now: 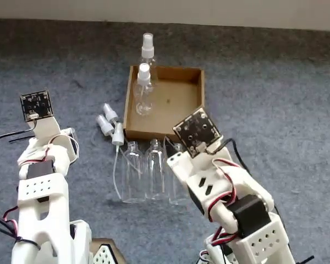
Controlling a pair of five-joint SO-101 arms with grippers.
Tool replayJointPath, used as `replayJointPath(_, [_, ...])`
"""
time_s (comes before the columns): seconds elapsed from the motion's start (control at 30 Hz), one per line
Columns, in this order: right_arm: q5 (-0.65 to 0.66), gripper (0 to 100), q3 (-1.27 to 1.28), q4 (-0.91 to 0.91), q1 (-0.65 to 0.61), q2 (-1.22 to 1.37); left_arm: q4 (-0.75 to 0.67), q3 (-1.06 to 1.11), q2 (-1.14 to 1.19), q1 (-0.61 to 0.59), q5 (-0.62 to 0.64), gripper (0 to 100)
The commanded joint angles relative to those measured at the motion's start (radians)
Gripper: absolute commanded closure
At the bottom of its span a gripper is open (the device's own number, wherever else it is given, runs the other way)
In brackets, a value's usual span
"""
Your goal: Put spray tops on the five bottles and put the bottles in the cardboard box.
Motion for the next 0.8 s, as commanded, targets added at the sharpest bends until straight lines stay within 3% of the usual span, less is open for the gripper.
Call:
replayJointPath(0.0, [0.006,78.9,0.097,0.013,-0.007,-0.074,-0.017,-0.004,-0.018,-0.015,0.011,87])
replayJointPath(0.2, [-0.158,78.8,0.194,0.021,-0.007,0.082,-0.017,-0.004,-0.018,-0.012,0.011,87])
replayJointPath(0.53, [-0.167,78.2,0.088,0.022,-0.007,0.444,-0.017,-0.004,-0.018,-0.015,0.011,87])
replayJointPath(0.77, [-0.193,68.0,0.067,0.035,-0.015,0.469,-0.017,-0.004,-0.018,-0.013,0.011,87])
